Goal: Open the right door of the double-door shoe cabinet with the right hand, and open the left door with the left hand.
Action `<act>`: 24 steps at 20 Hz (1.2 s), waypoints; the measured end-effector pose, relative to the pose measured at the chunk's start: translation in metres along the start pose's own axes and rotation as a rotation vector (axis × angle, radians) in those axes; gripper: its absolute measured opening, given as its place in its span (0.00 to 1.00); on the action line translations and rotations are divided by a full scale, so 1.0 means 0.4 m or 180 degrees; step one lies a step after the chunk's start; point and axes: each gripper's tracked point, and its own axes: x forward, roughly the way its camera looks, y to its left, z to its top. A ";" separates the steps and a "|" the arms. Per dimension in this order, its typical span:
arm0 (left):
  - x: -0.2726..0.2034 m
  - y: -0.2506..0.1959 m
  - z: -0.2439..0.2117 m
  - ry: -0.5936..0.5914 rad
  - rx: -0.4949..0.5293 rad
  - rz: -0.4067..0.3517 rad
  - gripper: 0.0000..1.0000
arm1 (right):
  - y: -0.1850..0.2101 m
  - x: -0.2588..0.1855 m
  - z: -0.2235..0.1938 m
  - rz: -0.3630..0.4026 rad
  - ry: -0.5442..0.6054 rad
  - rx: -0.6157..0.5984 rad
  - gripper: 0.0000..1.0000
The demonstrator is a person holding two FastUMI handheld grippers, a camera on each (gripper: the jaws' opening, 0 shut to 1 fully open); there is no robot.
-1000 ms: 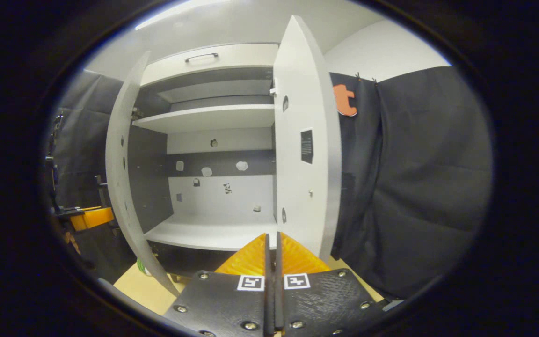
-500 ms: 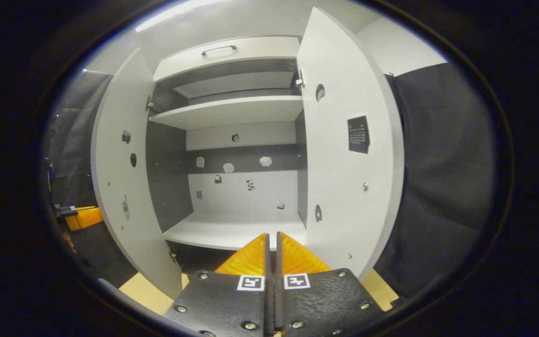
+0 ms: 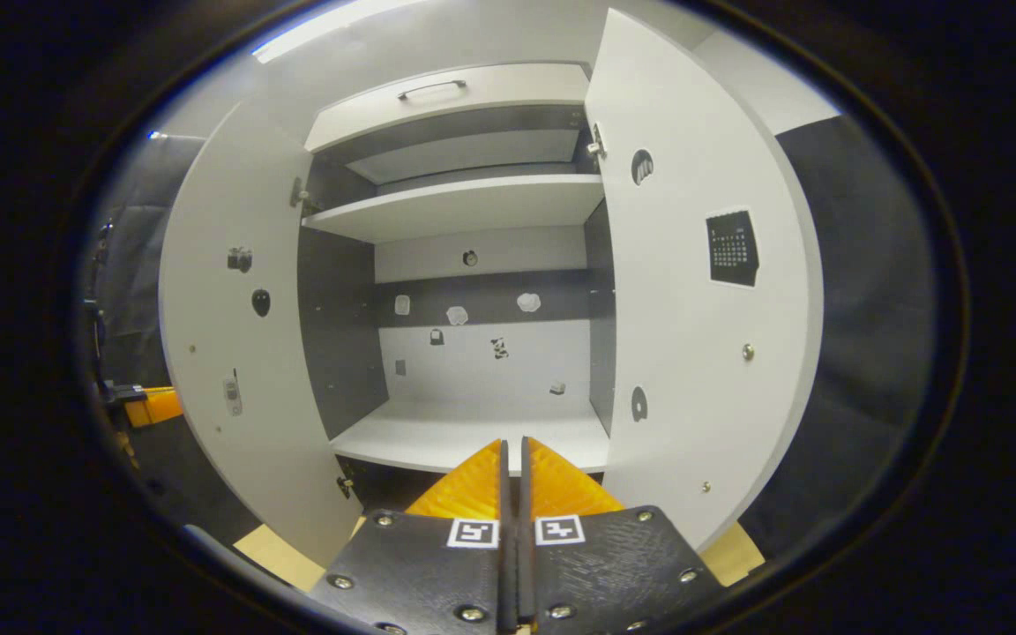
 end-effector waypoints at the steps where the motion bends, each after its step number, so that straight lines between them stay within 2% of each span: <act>1: 0.001 0.013 -0.001 0.0011 0.0018 0.0046 0.01 | 0.002 0.004 -0.002 0.0013 0.0013 0.0007 0.01; 8: -0.011 0.091 0.000 0.0007 -0.0004 0.0292 0.01 | 0.024 0.040 -0.008 0.0111 0.0039 0.0041 0.01; 11: -0.031 0.087 0.007 0.0016 -0.0162 0.0301 0.01 | 0.038 0.062 -0.008 0.0164 0.0054 0.0052 0.01; 13: -0.059 0.082 0.027 -0.0045 -0.0149 0.0297 0.01 | 0.049 0.078 -0.011 0.0202 0.0074 0.0061 0.01; 19: -0.125 -0.038 0.148 -0.0356 -0.0116 0.0009 0.00 | 0.100 0.103 -0.017 0.0362 0.0106 0.0093 0.01; 24: -0.106 -0.145 0.163 -0.0393 -0.0113 -0.0286 0.00 | 0.114 0.083 -0.001 0.0376 0.0045 0.0045 0.01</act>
